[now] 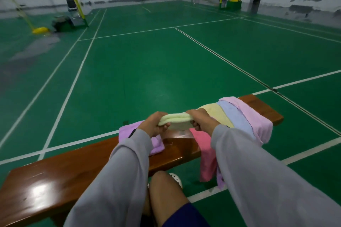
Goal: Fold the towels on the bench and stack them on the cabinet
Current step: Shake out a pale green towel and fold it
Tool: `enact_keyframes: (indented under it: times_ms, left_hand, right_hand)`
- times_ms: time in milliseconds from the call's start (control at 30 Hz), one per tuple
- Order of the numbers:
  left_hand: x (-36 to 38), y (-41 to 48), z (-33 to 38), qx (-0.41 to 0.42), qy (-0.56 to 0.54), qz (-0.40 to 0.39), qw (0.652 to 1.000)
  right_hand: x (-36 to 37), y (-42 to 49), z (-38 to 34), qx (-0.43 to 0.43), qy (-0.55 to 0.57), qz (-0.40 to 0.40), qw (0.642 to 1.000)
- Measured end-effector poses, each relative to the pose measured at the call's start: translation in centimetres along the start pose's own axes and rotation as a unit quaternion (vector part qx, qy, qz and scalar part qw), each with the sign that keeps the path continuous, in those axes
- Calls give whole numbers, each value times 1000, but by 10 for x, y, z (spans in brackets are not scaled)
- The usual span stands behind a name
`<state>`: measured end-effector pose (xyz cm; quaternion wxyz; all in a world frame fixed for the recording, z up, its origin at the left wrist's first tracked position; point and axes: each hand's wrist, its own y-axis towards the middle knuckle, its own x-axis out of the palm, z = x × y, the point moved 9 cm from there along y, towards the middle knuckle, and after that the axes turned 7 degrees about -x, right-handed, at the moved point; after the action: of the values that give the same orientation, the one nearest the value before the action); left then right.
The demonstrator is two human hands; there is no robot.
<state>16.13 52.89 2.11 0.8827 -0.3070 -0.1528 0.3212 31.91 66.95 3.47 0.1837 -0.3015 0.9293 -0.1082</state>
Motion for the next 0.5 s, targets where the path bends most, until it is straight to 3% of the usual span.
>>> enact_keyframes:
  times_ms: [100, 200, 333, 400, 500]
  left_hand:
    - [-35, -13, 14, 35, 15, 2, 999]
    - [-78, -34, 31, 88, -71, 60, 992]
    - [-126, -52, 37, 151, -87, 86, 981]
    - [-151, -45, 14, 124, -38, 116, 985]
    - [-172, -23, -49, 8, 41, 123, 992]
  right_hand:
    - [39, 2, -15, 19, -9, -27, 999]
    - [76, 4, -46, -23, -4, -45, 999]
    - [125, 7, -73, -72, 39, -76, 994]
    - [145, 7, -59, -64, 11, -95, 993]
    - [168, -2, -5, -22, -75, -134, 988]
